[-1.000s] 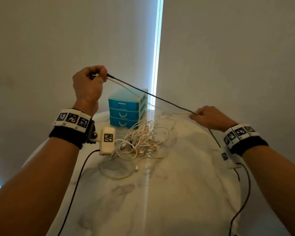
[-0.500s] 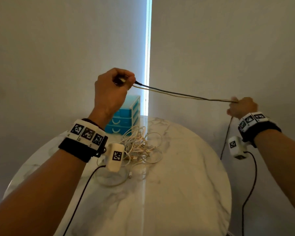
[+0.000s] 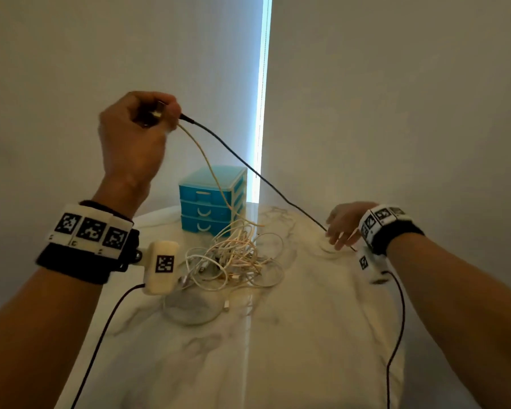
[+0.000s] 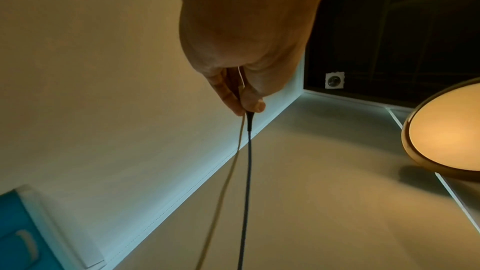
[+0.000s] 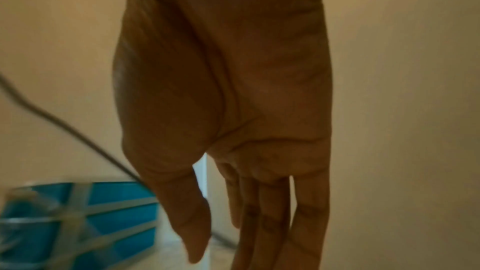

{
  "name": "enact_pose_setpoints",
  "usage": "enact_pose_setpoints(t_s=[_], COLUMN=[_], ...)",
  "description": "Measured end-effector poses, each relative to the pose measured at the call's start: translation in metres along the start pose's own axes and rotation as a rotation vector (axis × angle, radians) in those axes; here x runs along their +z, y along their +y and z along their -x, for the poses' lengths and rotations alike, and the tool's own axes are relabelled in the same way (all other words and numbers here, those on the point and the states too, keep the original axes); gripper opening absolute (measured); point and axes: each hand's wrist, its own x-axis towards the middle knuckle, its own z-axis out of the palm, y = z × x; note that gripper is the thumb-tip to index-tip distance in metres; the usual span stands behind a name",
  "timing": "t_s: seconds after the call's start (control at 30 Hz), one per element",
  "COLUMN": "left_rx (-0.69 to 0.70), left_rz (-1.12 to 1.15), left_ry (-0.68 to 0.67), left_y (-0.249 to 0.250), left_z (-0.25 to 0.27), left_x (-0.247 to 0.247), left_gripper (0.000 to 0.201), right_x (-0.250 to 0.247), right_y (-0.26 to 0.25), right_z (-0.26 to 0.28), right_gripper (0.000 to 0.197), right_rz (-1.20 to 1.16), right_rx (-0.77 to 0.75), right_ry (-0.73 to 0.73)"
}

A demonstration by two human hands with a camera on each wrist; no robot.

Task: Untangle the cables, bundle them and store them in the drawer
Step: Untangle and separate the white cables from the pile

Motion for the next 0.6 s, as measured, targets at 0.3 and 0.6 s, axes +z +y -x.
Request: enact_pose_setpoints(t_s=[0.3,0.6], left_rx=[0.087,0.039], left_rz=[0.014,0.032], left_ry=[0.084,-0.076], left_y=[0.009,0.001], left_z=[-0.010,0.004], left_x=[-0.028,-0.011], left_gripper=[0.024,0.026], right_x=[0.071,0.048], right_y=[-0.027,-0.045], right_z=[-0.013,0.013], right_gripper=[0.024,0.045], right_rz=[0.079,0.249], right_rx=[-0.123,-0.223], right_ry=[0.030,0.433])
